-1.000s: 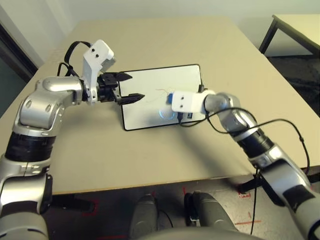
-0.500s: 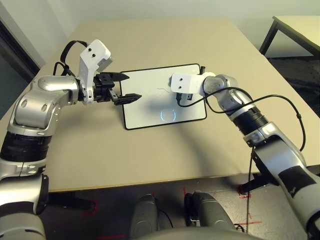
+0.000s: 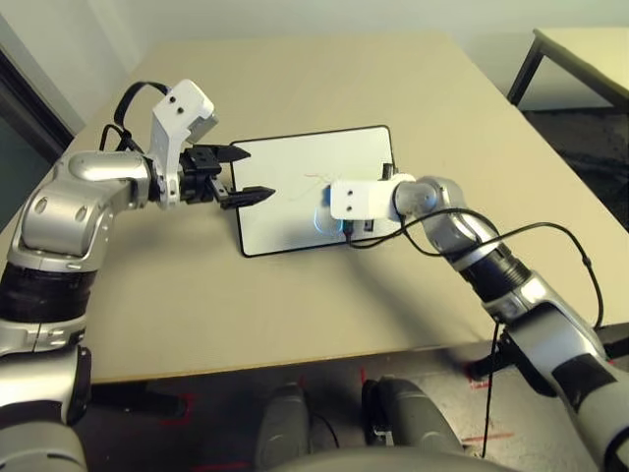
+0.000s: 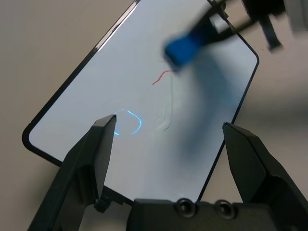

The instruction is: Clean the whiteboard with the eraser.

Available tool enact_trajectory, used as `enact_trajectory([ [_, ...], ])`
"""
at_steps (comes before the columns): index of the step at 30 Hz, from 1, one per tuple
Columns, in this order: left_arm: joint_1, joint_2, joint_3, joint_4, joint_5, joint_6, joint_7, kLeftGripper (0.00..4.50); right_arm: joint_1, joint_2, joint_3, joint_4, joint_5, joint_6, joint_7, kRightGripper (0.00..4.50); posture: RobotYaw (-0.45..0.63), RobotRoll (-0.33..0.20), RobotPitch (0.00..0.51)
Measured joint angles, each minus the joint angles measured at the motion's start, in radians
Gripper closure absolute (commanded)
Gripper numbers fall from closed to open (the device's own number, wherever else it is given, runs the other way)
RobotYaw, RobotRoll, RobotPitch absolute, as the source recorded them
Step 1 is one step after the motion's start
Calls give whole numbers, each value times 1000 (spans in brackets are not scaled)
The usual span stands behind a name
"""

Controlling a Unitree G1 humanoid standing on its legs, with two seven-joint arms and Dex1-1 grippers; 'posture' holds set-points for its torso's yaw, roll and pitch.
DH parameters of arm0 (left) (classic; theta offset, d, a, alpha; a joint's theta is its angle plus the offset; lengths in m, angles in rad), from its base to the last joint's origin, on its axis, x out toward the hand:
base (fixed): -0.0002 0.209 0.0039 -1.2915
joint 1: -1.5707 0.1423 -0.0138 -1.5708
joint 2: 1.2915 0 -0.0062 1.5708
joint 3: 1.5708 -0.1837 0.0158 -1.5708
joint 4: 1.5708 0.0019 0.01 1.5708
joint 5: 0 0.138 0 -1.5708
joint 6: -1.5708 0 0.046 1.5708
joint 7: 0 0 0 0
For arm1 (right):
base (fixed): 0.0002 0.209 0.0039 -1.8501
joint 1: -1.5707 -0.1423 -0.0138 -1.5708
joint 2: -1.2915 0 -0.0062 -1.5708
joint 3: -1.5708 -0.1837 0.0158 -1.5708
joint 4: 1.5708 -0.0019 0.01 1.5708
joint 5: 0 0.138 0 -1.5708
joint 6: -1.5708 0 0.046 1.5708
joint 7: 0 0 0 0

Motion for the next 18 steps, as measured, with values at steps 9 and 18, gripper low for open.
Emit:
enact_trajectory([
  [9,18,1,16,-14,-1,8,2,0,150,-13,9,-183,3,7,52,3883,70,0,90],
  [18,19,2,17,-15,1,8,1,0,148,0,45,-199,-3,51,93,3883,66,0,83],
])
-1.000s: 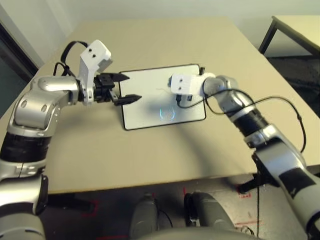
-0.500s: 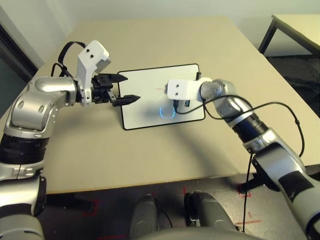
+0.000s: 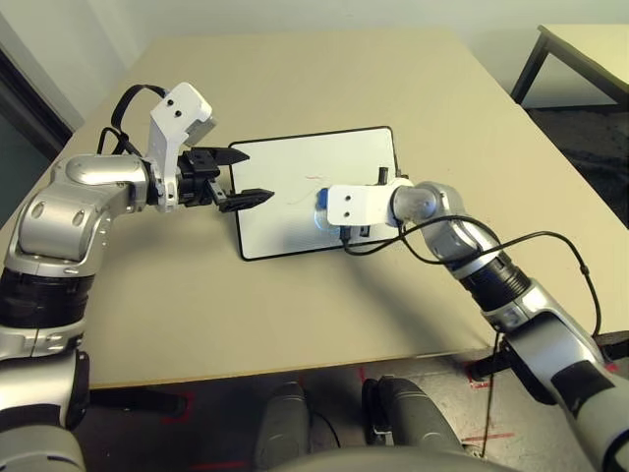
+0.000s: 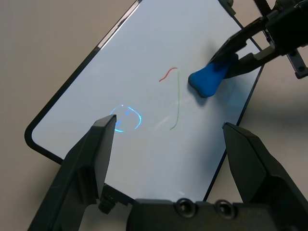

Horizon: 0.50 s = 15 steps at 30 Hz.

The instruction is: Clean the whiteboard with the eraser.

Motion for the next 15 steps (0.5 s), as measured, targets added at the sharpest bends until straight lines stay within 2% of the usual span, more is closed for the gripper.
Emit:
enact_trajectory([
  [4,-1,0,0,0,1,-1,0,0,-125,15,-33,153,4,-36,-71,3883,67,0,82],
  [8,-1,0,0,0,1,-1,0,0,-157,27,-48,206,11,-63,-100,3883,74,0,80],
  [11,1,0,0,-1,1,0,0,0,-122,22,-48,152,11,-59,-85,3883,76,0,81],
  [15,7,15,4,0,1,0,-3,0,13,0,-20,-23,10,-24,-13,3883,76,0,86],
])
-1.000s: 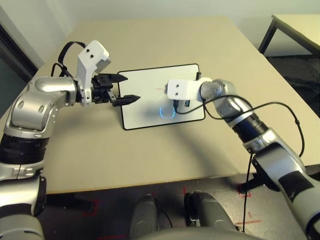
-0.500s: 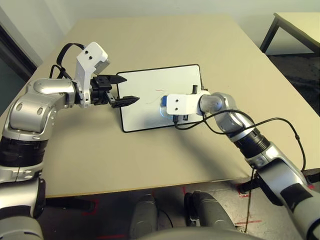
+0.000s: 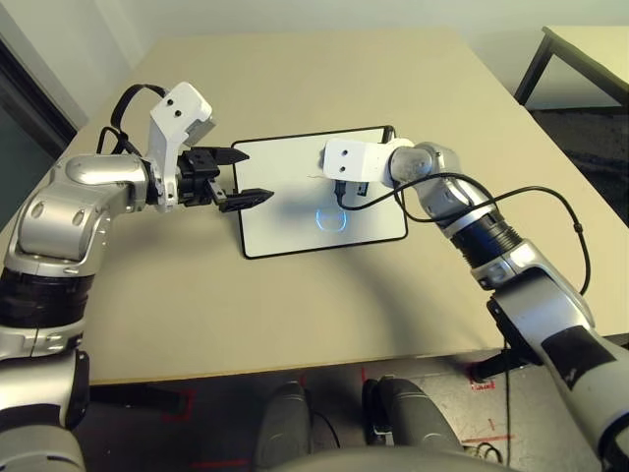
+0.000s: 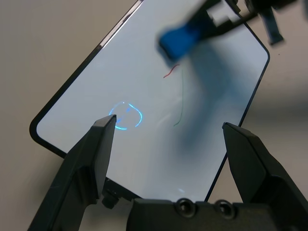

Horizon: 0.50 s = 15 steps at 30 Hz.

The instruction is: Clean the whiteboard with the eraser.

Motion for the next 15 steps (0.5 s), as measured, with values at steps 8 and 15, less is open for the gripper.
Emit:
enact_trajectory([
  [8,0,12,1,2,0,0,-5,0,-14,0,28,10,-9,20,27,3883,71,0,84],
  [15,-1,12,1,5,0,0,-6,0,-178,31,-19,215,-4,-44,-75,3883,77,0,86],
])
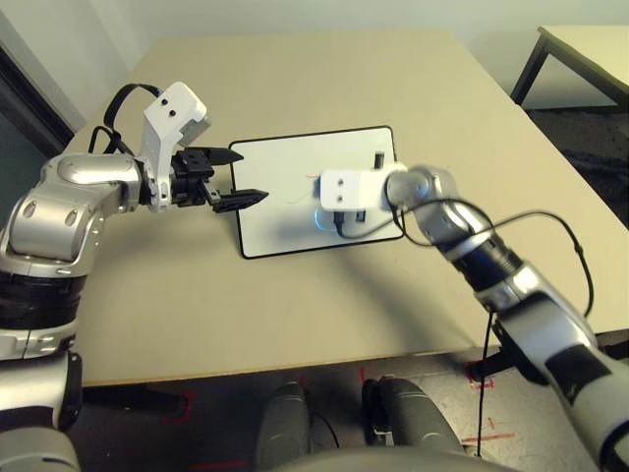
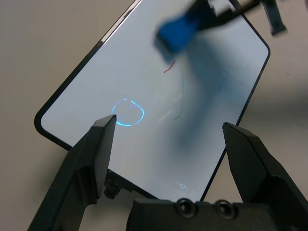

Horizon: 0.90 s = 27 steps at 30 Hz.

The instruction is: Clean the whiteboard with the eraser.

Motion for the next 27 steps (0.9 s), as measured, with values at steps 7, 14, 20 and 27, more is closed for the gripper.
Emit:
enact_trajectory([
  [7,2,11,0,-1,-1,5,-5,0,203,-33,48,-250,-2,23,106,3883,76,0,95],
  [14,2,25,0,0,0,7,-17,0,221,-37,88,-274,-12,47,139,3883,74,0,94],
  [20,1,29,-1,3,1,7,-23,0,9,9,39,-7,-7,-23,19,3883,74,0,93],
  [27,2,29,-1,2,1,8,-22,0,43,9,14,-28,-6,-55,7,3883,79,0,94],
])
